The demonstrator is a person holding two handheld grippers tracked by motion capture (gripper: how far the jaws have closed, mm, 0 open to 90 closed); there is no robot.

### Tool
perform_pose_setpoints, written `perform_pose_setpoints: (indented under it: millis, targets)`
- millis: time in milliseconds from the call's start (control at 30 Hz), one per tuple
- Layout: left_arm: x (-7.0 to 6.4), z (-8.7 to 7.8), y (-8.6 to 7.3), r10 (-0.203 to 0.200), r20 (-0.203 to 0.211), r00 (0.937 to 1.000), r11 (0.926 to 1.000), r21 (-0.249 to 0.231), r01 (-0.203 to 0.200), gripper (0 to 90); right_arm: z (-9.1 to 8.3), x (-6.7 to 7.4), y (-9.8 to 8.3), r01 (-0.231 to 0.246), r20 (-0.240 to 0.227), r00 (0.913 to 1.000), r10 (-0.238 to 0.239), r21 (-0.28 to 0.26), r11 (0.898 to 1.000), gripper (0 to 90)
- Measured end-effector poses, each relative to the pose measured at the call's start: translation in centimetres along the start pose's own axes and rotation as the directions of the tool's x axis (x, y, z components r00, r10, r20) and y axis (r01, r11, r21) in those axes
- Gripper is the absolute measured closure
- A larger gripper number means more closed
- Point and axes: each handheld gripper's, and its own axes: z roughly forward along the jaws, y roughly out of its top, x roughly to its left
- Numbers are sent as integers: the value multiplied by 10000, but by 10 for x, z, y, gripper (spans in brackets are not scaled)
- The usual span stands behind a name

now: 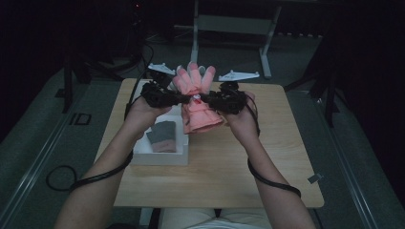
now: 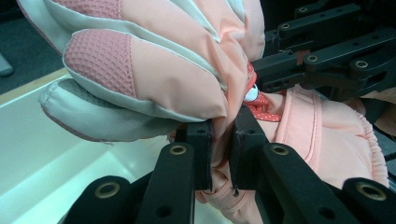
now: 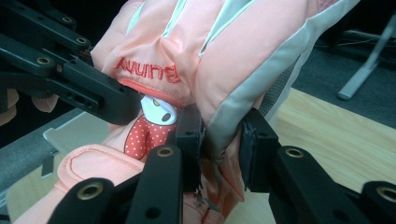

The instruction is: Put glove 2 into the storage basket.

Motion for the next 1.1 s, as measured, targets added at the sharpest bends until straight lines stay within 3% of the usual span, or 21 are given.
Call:
perform_pose_setpoints:
  millis: [100, 133, 200, 267, 300, 433, 567, 800, 900, 1100]
  targets:
    - [8, -7, -6, -129, -66, 9999, 9999, 63, 129, 803, 10, 7, 2, -71, -108, 9999, 71, 68, 10000, 723]
    - [16, -14, -12, -221, -114, 9997, 9997, 128, 223, 803, 23, 16, 5, -54, -194, 9998, 58, 172, 9998, 723]
    - [25, -21, -17, -302, -195, 9994, 9993, 213, 306, 803, 31, 22, 7, -70, -261, 9996, 77, 276, 9996, 722]
    - [25, -21, -17, -302, -195, 9994, 9993, 213, 306, 802, 37, 25, 8, -72, -302, 9995, 81, 316, 9995, 722]
    - [38, -30, -26, -412, -291, 9987, 9985, 339, 421, 803, 49, 32, 10, -63, -412, 9991, 80, 411, 9991, 723]
    - [50, -32, -34, -539, -371, 9979, 9975, 431, 555, 803, 64, 39, 9, -168, -408, 9990, 189, 520, 9985, 723]
    - [67, -25, -52, -748, -267, 9968, 9962, 429, 759, 802, 86, 44, 2, -271, -254, 9993, 291, 742, 9969, 723]
    - [91, -7, -81, -1236, -151, 9922, 9882, 890, 1245, 803, 118, 49, -18, -416, 123, 9991, 402, 1513, 9876, 723]
    - [98, -1, -92, -1501, -128, 9886, 9827, 1074, 1506, 803, 130, 52, -24, -370, 244, 9992, 329, 1910, 9809, 724]
    - [102, 8, -105, -1569, -271, 9872, 9751, 1541, 1592, 803, 148, 55, -36, -310, 384, 9990, 219, 2556, 9663, 730]
